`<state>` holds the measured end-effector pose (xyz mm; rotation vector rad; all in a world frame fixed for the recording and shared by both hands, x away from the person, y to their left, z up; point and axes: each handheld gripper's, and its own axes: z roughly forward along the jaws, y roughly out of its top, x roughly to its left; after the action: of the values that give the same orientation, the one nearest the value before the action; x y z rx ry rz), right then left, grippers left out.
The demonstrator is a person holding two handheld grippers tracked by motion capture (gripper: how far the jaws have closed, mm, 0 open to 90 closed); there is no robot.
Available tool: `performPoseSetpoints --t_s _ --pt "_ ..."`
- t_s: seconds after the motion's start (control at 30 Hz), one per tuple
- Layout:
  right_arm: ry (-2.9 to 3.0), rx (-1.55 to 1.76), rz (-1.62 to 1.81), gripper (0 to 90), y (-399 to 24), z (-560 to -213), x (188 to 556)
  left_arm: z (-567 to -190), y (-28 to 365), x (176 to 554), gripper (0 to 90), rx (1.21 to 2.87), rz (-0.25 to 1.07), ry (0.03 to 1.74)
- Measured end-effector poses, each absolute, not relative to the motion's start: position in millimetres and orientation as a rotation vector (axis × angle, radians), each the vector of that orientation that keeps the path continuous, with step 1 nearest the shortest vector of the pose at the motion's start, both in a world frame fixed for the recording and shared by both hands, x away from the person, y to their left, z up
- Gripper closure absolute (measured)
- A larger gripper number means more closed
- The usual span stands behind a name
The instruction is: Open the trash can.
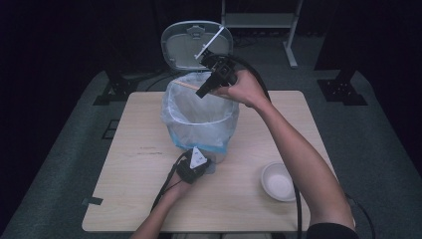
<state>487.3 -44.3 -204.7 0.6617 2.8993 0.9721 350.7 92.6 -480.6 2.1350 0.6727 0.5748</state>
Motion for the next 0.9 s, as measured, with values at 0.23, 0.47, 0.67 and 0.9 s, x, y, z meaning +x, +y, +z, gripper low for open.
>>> performPoseSetpoints --t_s 0.23,0.47,0.67,0.9 --pt "2.910 0.647 0.939 67.4 -44.3 -205.7 482.3 -480.4 92.9 350.8 90.0 2.137 0.572 0.671" --pt "2.904 0.648 0.966 67.5 -58.3 -204.4 474.5 -480.5 92.8 350.9 90.0 2.136 0.572 0.670" --pt "2.892 0.632 0.991 67.1 -76.6 -203.4 464.5 -480.3 92.9 350.8 90.0 2.139 0.573 0.671" --pt "2.885 0.615 1.005 64.9 -90.5 -202.0 452.3 -480.5 92.6 350.5 90.0 2.137 0.577 0.672"
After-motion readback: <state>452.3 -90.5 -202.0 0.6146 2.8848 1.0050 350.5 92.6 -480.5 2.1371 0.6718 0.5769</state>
